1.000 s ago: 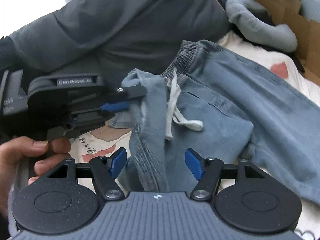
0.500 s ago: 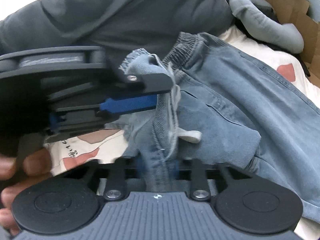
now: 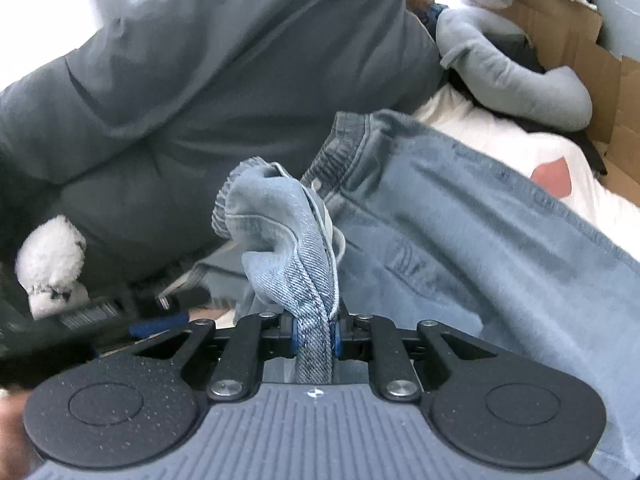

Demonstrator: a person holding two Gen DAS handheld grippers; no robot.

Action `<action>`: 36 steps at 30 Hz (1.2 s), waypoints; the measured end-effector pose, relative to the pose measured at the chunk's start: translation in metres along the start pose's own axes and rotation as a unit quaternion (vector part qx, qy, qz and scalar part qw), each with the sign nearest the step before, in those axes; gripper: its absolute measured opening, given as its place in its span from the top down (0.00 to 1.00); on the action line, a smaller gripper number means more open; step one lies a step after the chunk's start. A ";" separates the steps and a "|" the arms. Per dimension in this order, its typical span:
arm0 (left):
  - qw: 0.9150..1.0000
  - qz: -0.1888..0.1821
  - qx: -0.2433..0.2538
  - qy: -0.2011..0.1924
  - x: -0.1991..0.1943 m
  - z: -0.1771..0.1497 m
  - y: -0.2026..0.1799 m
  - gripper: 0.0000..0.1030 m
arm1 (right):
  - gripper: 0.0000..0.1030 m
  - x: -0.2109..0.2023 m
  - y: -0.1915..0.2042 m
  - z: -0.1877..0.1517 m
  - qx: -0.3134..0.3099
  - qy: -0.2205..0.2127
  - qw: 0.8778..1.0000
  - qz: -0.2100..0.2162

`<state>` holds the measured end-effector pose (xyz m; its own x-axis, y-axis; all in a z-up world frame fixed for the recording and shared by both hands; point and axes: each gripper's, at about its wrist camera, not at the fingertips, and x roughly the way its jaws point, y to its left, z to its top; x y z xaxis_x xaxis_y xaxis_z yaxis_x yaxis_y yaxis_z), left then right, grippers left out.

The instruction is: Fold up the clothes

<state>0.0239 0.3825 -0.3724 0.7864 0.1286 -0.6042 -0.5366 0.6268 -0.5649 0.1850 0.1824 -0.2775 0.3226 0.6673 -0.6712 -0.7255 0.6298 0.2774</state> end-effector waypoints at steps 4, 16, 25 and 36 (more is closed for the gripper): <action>0.999 0.034 -0.004 0.015 0.020 0.001 0.018 0.30 | 0.86 -0.004 -0.006 0.010 0.001 -0.006 1.000 0.000; 0.997 0.053 0.017 0.044 0.091 0.006 0.021 0.58 | 0.86 -0.013 -0.010 0.031 -0.008 -0.022 1.000 -0.002; 0.994 0.016 0.041 0.098 0.067 -0.009 0.006 0.87 | 0.86 -0.017 -0.011 0.044 -0.021 -0.029 0.999 0.002; 0.981 -0.063 0.046 0.175 0.027 -0.084 -0.038 0.88 | 0.86 -0.017 -0.002 0.068 -0.058 -0.020 0.998 0.020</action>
<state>0.0399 0.2973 -0.4141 0.6825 -0.2164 -0.6981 -0.3987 0.6903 -0.6038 0.2225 0.1971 -0.2197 0.3143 0.7086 -0.6318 -0.8037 0.5527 0.2202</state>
